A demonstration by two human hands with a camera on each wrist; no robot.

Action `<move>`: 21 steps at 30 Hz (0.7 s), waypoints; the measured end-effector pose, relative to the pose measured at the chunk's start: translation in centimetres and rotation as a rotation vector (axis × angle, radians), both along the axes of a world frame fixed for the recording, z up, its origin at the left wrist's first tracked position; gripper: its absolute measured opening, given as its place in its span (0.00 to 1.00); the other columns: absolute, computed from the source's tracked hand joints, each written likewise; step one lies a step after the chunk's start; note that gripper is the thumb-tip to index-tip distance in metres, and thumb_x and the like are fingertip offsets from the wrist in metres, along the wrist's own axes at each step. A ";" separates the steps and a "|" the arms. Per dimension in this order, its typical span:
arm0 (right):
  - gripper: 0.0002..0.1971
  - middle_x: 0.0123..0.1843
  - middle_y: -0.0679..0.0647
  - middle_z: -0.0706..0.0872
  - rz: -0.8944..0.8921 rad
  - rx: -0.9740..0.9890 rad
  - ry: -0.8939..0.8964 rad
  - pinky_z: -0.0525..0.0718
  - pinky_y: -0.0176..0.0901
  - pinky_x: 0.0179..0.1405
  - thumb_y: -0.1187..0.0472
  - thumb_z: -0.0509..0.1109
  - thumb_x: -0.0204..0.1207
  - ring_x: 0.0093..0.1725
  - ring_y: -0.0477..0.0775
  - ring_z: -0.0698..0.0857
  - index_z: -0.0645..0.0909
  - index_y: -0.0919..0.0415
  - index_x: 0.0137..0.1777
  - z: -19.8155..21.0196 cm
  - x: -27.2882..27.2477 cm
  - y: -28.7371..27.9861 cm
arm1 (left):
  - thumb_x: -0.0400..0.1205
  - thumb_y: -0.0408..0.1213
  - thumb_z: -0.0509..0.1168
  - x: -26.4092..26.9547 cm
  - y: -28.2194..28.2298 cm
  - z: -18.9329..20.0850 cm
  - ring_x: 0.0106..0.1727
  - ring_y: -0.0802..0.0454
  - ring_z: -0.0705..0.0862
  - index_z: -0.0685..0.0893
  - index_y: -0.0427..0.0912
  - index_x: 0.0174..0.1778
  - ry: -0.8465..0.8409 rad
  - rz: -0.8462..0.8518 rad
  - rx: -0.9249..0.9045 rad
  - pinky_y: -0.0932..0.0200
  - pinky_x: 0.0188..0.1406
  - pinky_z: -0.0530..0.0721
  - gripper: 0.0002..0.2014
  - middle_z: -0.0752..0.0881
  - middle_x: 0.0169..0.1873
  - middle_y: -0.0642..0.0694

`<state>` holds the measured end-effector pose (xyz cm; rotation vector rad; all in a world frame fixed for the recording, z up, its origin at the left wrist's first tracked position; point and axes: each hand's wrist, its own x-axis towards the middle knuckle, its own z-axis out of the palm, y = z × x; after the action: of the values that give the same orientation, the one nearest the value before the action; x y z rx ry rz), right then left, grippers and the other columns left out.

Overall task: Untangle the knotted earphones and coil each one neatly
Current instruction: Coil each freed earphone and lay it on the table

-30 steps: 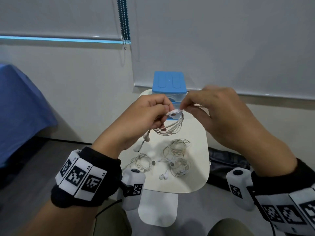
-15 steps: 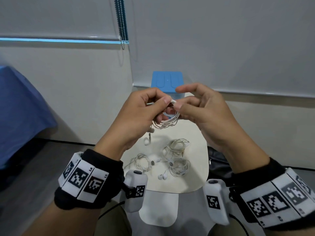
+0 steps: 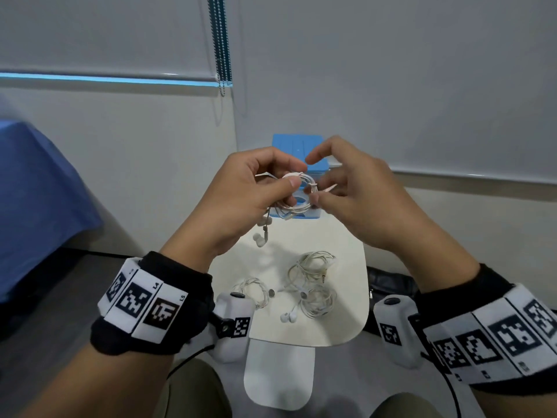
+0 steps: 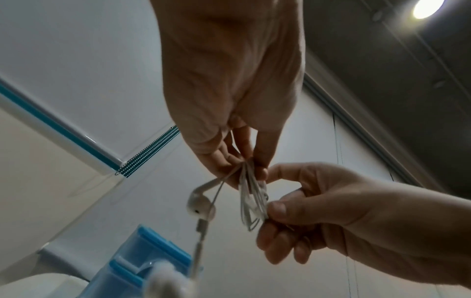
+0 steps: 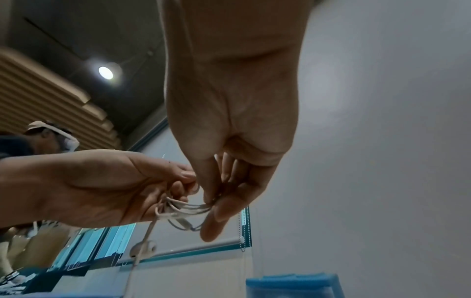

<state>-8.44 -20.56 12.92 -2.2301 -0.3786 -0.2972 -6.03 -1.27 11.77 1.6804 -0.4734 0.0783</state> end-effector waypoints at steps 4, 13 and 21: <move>0.18 0.38 0.51 0.90 0.030 -0.189 -0.002 0.91 0.59 0.43 0.66 0.68 0.83 0.35 0.44 0.92 0.72 0.41 0.62 -0.3 0.0 0.4 | 0.84 0.28 0.73 0.7 0.1 -0.1 0.37 0.50 0.90 0.92 0.40 0.53 -0.031 0.108 0.065 0.43 0.41 0.90 0.05 0.89 0.45 0.33; 0.18 0.38 0.59 0.93 0.159 0.109 0.223 0.88 0.49 0.41 0.71 0.70 0.83 0.38 0.58 0.94 0.72 0.52 0.64 -2.7 0.6 -1.2 | 0.83 0.28 0.74 2.5 0.2 -1.9 0.36 0.50 0.87 0.92 0.39 0.47 0.019 0.098 0.087 0.52 0.40 0.86 0.03 0.88 0.36 0.44; 0.04 0.40 0.51 0.91 -0.028 -0.148 0.097 0.79 0.42 0.35 0.56 0.75 0.80 0.41 0.51 0.87 0.84 0.54 0.46 -3.8 4.4 0.8 | 0.81 0.30 0.76 3.8 0.2 -2.9 0.37 0.54 0.89 0.93 0.44 0.46 -0.018 0.045 0.255 0.55 0.45 0.89 0.04 0.93 0.43 0.43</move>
<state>-4.04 -19.80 9.16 -2.3866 -0.3269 -0.1794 -2.23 -1.08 8.90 1.9424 -0.4742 0.0686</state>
